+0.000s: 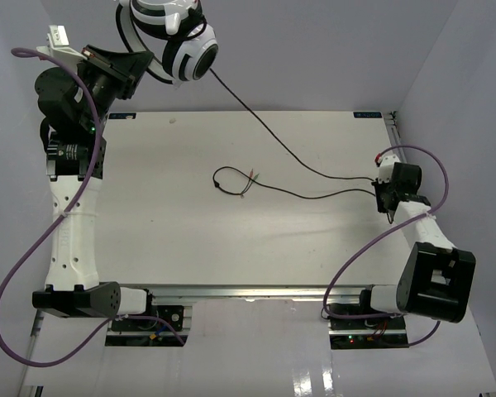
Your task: Wrap the headphones
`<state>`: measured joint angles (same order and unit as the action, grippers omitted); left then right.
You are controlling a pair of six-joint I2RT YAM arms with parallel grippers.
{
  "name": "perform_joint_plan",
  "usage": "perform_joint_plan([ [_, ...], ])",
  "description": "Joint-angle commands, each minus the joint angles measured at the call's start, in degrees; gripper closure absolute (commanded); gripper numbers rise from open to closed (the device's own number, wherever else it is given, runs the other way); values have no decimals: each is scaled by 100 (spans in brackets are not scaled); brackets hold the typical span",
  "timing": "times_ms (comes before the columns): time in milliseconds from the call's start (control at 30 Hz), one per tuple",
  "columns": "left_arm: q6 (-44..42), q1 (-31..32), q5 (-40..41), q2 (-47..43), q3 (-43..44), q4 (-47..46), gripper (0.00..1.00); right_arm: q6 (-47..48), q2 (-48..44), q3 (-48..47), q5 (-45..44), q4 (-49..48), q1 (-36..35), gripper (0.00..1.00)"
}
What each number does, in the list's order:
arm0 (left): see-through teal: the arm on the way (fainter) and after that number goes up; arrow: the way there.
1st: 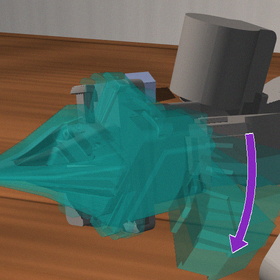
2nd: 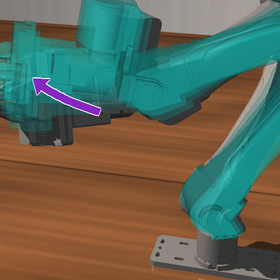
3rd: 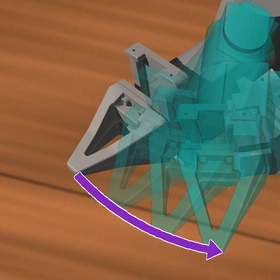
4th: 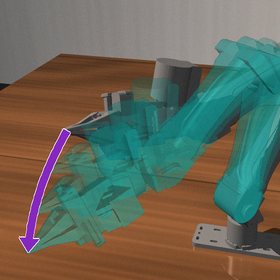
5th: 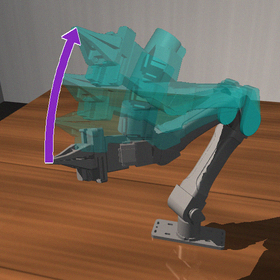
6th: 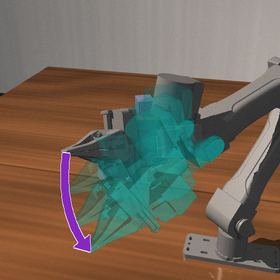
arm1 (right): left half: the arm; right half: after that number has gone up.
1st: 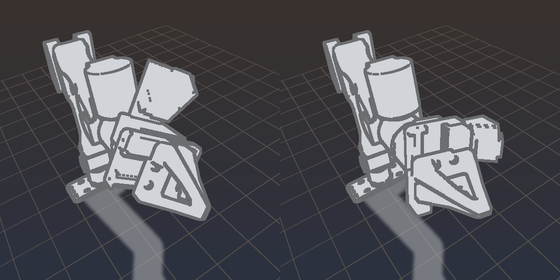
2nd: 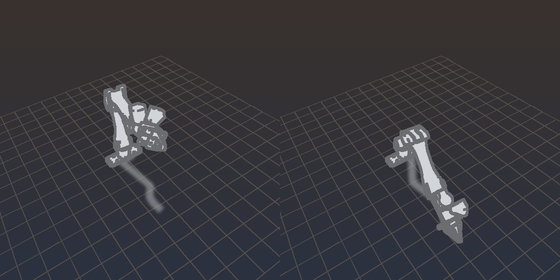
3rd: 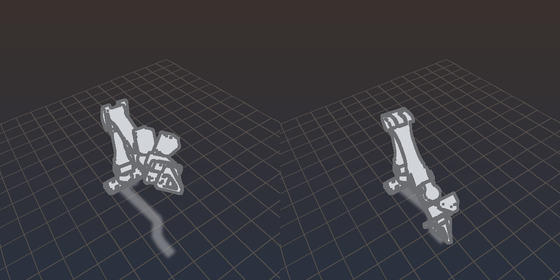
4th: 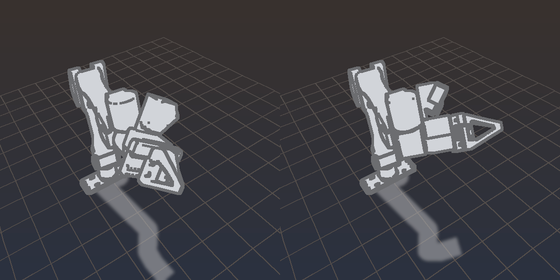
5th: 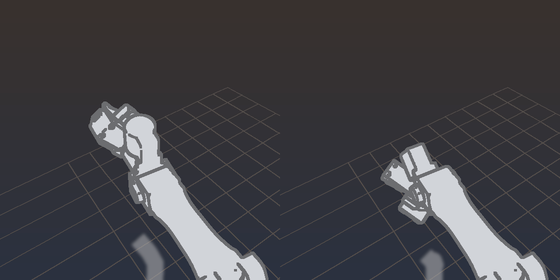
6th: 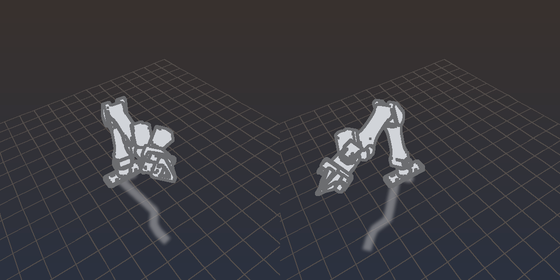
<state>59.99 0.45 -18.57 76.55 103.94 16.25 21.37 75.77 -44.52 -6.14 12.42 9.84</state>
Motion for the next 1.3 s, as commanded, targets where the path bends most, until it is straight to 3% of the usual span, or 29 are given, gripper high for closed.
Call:
perform_joint_plan([
  [0,296,-36,1,-281,-14,-440,100,612,-658,14,1959,292,0,42],
  [100,388,-36,-177,-318,-185,-565,100,2678,-1273,-401,4673,1858,0,10],
  [200,455,-36,-321,-368,-456,-677,100,3487,-1788,-578,6217,2389,-25,10],
  [267,504,-36,-407,-423,-616,-752,100,3209,-2131,-489,7090,1692,-93,10],
  [300,525,-36,-434,-449,-690,-778,100,2284,-2262,-317,7229,868,-264,10],
  [333,540,-36,-454,-475,-762,-799,100,1117,-2402,-131,7224,-104,-480,10],
  [367,541,-36,-456,-485,-817,-817,100,1072,-2505,-121,6983,-985,-498,10],
  [433,563,-36,-516,-543,-988,-854,100,-335,-2437,103,6359,-2279,-1175,10],
  [533,607,-36,-600,-597,-1173,-907,100,-1757,-1767,-553,5862,-2957,-1492,10],
  [667,681,-18,-736,-668,-1423,-966,100,-1489,-640,-2027,4467,-1323,-2537,10],
  [767,698,24,-779,-668,-1543,-983,100,-1691,-40,-2424,4432,-1005,-3212,10],
  [1000,787,105,-843,-652,-1606,-976,100,-1203,970,-2764,4414,-2051,-4593,10],
  [1267,880,175,-893,-916,-1862,-975,100,-1197,2471,-4074,3716,-2645,-4852,10],
])
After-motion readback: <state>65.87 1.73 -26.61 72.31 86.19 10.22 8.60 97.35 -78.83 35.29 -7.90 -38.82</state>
